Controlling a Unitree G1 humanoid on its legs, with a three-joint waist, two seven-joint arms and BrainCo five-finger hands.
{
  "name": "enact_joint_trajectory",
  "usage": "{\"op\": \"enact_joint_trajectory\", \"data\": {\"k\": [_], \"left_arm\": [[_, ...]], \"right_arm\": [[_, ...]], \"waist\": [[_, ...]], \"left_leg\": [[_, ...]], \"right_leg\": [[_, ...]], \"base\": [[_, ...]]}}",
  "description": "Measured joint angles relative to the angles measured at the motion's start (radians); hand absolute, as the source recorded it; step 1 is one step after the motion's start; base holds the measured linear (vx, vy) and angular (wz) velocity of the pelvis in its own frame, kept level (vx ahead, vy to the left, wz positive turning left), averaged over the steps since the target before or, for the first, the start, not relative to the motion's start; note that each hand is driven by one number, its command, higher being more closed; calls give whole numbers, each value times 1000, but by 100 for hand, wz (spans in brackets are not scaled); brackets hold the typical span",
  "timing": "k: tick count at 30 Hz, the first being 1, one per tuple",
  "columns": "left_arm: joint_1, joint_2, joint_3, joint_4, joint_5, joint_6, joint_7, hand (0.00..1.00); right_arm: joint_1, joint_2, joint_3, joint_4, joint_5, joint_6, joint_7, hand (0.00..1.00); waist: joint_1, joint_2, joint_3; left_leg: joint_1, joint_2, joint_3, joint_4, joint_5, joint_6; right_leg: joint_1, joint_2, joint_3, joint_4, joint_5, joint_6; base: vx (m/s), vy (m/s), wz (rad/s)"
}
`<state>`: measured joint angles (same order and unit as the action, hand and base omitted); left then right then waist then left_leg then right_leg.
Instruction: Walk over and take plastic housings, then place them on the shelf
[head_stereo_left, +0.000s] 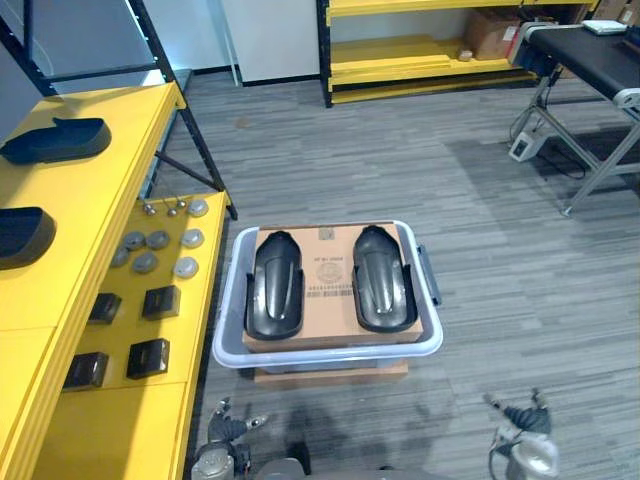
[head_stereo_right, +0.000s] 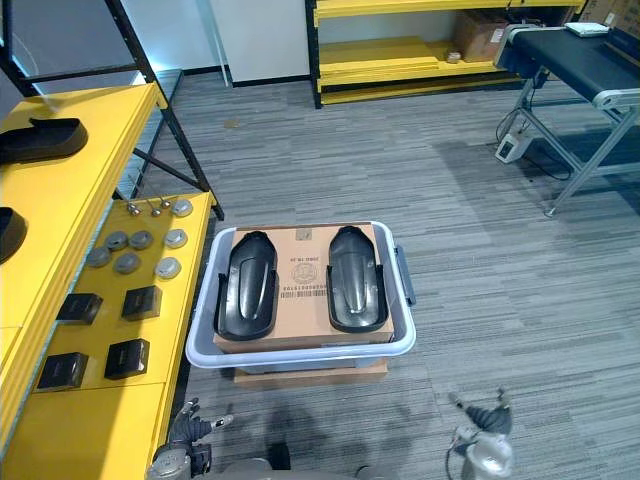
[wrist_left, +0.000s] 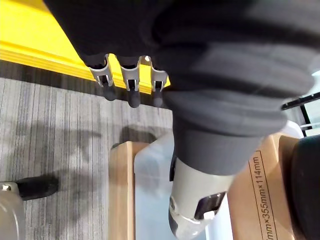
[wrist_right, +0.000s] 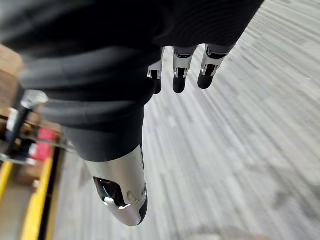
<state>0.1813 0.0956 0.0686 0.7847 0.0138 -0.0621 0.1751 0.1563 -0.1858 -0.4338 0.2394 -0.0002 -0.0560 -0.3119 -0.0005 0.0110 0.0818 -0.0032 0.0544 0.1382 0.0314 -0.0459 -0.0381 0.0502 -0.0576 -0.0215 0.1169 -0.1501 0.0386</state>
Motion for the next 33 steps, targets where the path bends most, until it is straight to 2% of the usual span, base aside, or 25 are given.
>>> {"op": "enact_joint_trajectory", "data": {"k": [3,9,12,15,17,21,25,32,33], "left_arm": [[12,3,-23,-3,3,-1,-1,0],[37,6,-40,-10,20,-2,-2,0],[35,12,-55,-10,20,-4,-2,0],[34,14,-79,-12,19,-15,-2,0],[31,14,-84,-13,19,-15,-2,0],[33,15,-87,-20,17,-15,1,0],[31,16,-92,-23,15,-16,4,0],[7,17,-101,-30,-8,-34,29,0],[-7,16,-103,-30,-9,-35,30,0]], "right_arm": [[-35,-5,16,-111,-29,-14,-11,0],[-96,-76,113,-115,-113,-18,-9,0],[-143,-115,173,-46,-132,-19,7,0],[-227,-162,253,86,-168,-12,15,0],[-292,-182,294,178,-175,-5,25,0],[-383,-185,306,285,-201,19,22,0],[-494,-184,334,399,-204,36,8,0],[-633,-182,332,558,-187,60,-37,0],[-651,-183,324,584,-184,65,-52,0]], "waist": [[-10,1,-1],[-10,5,-2],[-11,7,-1],[-7,21,7],[9,39,26],[19,67,68],[47,76,104],[56,84,152],[72,85,159]], "left_leg": [[0,-2,-1,-11,4,3],[-21,-7,-35,-33,29,8],[-36,-15,-60,-35,48,14],[-50,-30,-96,-75,92,20],[-75,-31,-118,-105,130,23],[-124,-35,-165,-125,165,17],[-168,-37,-178,-125,180,14],[-207,-45,-215,-125,208,28],[-209,-50,-216,-125,208,28]], "right_leg": [[-4,-1,0,-1,0,0],[-17,-1,-10,-18,23,3],[-21,-8,-35,-19,27,4],[-42,-17,-62,-19,27,4],[-68,-16,-82,-18,41,7],[-114,-16,-115,-15,55,16],[-158,-17,-115,-17,73,19],[-175,-24,-145,-15,75,22],[-176,-24,-146,-15,75,22]], "base": [[3,2,2],[-7,7,10],[-54,7,25],[-107,6,31],[-138,5,26],[-160,19,28],[-113,31,6],[19,-6,14],[49,-16,8]]}}
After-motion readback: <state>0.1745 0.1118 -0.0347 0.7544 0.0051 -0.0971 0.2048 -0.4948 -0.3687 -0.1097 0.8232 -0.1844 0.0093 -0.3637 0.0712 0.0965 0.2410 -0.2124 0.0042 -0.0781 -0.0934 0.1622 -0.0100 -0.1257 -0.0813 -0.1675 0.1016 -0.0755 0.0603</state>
